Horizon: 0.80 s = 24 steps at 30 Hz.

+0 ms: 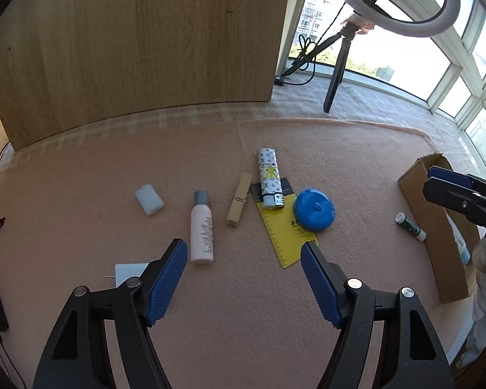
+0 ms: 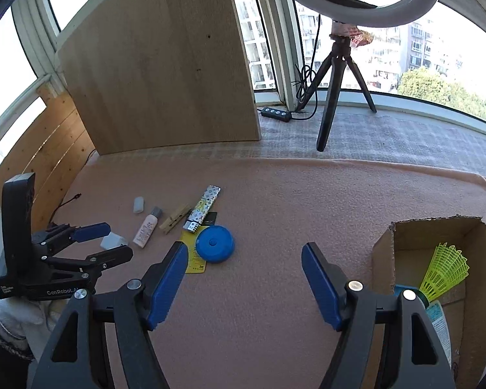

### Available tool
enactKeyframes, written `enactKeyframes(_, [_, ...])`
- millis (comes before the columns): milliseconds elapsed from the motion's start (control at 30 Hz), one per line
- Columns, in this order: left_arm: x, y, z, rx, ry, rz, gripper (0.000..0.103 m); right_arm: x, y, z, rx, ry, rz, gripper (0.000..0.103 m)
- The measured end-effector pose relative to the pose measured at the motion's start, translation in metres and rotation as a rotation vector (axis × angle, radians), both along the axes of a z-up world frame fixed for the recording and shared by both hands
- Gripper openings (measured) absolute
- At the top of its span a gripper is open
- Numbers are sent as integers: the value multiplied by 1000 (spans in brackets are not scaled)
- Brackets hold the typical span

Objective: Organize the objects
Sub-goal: 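Grasp the blue tape measure with the right gripper while the left grasps the white lotion bottle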

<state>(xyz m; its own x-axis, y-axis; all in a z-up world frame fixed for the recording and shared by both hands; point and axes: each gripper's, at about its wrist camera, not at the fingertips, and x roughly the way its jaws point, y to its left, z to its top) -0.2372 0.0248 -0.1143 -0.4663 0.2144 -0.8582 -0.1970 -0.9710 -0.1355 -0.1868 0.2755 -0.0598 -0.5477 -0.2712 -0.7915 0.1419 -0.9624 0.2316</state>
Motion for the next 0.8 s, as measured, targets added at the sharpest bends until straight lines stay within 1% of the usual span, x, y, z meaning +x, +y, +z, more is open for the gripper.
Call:
enactKeyframes(133, [-11, -4, -11, -11, -21, 9, 72, -18, -15, -16, 11, -57, 37, 69])
enactKeyframes(367, [-22, -7, -28, -16, -53, 21, 67, -41, -35, -42, 41, -118, 81, 69])
enactKeyframes(500, [-25, -10, -33, -18, -62, 24, 66, -50, -46, -56, 59, -142, 99, 69])
enactKeyframes(700, [-32, -11, -42, -28, -78, 26, 61, -59, -61, -74, 96, -168, 129, 69])
enactKeyframes(800, [-35, -12, -44, -29, -85, 28, 57, -63, -69, -82, 136, -170, 142, 69])
